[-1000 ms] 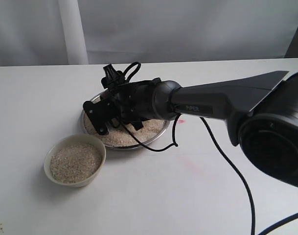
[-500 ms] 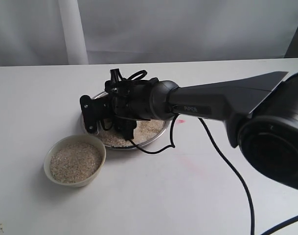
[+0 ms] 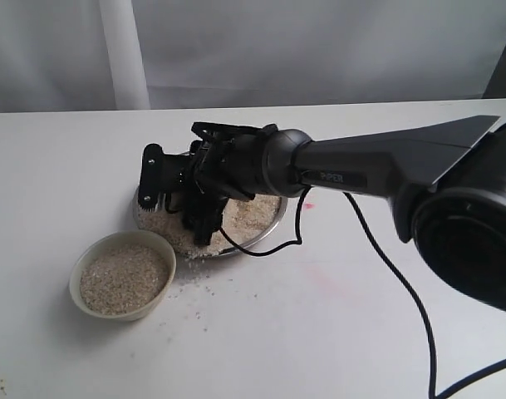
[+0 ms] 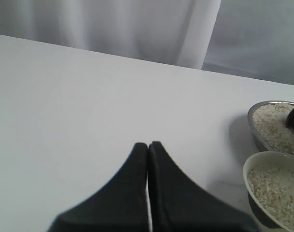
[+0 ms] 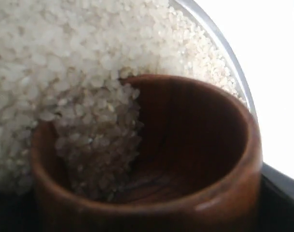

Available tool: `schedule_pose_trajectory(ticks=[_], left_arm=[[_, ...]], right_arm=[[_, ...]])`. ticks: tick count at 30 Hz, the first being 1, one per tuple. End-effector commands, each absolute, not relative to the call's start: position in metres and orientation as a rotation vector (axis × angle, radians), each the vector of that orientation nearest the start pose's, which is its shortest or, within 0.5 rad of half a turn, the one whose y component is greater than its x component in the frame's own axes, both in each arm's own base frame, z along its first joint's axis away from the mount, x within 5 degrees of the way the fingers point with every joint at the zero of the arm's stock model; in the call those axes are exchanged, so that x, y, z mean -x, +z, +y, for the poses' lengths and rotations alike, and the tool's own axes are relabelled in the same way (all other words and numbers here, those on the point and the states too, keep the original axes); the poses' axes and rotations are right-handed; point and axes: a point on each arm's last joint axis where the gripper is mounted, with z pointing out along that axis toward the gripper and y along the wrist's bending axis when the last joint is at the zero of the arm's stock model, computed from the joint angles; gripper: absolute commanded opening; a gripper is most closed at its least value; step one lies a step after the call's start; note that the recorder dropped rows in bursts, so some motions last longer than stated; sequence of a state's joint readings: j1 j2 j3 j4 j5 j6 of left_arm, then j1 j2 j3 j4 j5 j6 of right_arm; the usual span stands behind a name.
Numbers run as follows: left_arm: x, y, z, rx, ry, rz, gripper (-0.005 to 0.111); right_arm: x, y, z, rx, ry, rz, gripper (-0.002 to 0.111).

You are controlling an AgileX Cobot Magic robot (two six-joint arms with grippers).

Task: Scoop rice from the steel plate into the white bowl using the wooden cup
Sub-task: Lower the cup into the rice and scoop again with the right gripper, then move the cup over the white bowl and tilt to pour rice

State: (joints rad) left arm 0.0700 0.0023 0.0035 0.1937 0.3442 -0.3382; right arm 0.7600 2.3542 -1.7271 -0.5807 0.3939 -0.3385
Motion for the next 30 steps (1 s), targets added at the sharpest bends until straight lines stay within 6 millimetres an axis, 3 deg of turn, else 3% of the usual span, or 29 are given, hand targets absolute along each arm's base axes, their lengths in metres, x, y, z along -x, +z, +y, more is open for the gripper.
schedule_pose_trajectory(ticks=[1, 11, 16, 22, 30], left_arm=[[-0.053, 0.183, 0.010, 0.248, -0.001, 1.797, 0.000], [-0.053, 0.183, 0.010, 0.248, -0.001, 1.797, 0.000], [-0.053, 0.183, 0.010, 0.248, -0.001, 1.797, 0.000], [-0.053, 0.183, 0.010, 0.248, -0.001, 1.797, 0.000], [-0.053, 0.183, 0.010, 0.248, -0.001, 1.797, 0.000]], right_arm=[[-0.387, 0.128, 0.332, 1.636, -0.255, 1.792, 0.000], [-0.399, 0.142, 0.316, 1.402, -0.076, 1.961, 0.000], [-0.401, 0.160, 0.313, 1.304, -0.006, 1.965, 0.000], [-0.395, 0.176, 0.302, 1.208, 0.059, 1.954, 0.000], [-0.382, 0.176, 0.287, 1.206, 0.062, 1.938, 0.000]])
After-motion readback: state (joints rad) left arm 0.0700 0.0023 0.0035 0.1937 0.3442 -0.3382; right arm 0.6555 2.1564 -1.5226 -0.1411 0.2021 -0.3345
